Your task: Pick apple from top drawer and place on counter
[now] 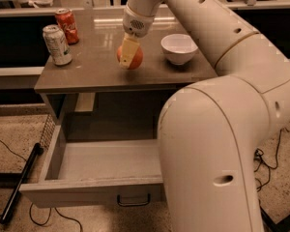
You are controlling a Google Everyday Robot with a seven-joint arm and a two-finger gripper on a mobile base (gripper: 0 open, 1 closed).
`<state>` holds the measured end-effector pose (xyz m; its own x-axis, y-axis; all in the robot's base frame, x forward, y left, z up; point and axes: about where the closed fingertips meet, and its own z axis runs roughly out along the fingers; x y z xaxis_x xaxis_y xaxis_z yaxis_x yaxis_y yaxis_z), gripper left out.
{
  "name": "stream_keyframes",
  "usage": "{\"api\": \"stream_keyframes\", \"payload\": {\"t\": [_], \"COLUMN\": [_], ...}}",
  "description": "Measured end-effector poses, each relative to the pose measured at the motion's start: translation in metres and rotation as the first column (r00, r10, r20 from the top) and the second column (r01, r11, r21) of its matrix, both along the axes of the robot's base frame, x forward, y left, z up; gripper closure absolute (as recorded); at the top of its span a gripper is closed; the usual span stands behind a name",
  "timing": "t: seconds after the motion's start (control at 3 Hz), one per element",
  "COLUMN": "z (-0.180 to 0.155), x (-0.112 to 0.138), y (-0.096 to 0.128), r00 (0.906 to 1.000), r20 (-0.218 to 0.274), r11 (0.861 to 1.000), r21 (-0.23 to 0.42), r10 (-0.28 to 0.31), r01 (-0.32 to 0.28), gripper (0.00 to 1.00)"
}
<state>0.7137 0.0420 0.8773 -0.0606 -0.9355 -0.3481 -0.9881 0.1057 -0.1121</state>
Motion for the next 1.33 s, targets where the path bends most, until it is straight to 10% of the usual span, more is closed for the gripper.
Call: {"api": "stream_keyframes", "payload": {"t": [0.33, 1.33], "z": [-0.0226, -0.0317], "x": [0.0148, 0.0189], "y": [-0.0127, -0.0057], "r00": [0.9946, 0.9948], "r20": [-0.027, -0.028], "r11": [0.995, 0.995], "r21": [-0.021, -0.016], "r10": [-0.100, -0.098], "r01": [0.099, 0.097], "gripper": [0.84, 0.15]}}
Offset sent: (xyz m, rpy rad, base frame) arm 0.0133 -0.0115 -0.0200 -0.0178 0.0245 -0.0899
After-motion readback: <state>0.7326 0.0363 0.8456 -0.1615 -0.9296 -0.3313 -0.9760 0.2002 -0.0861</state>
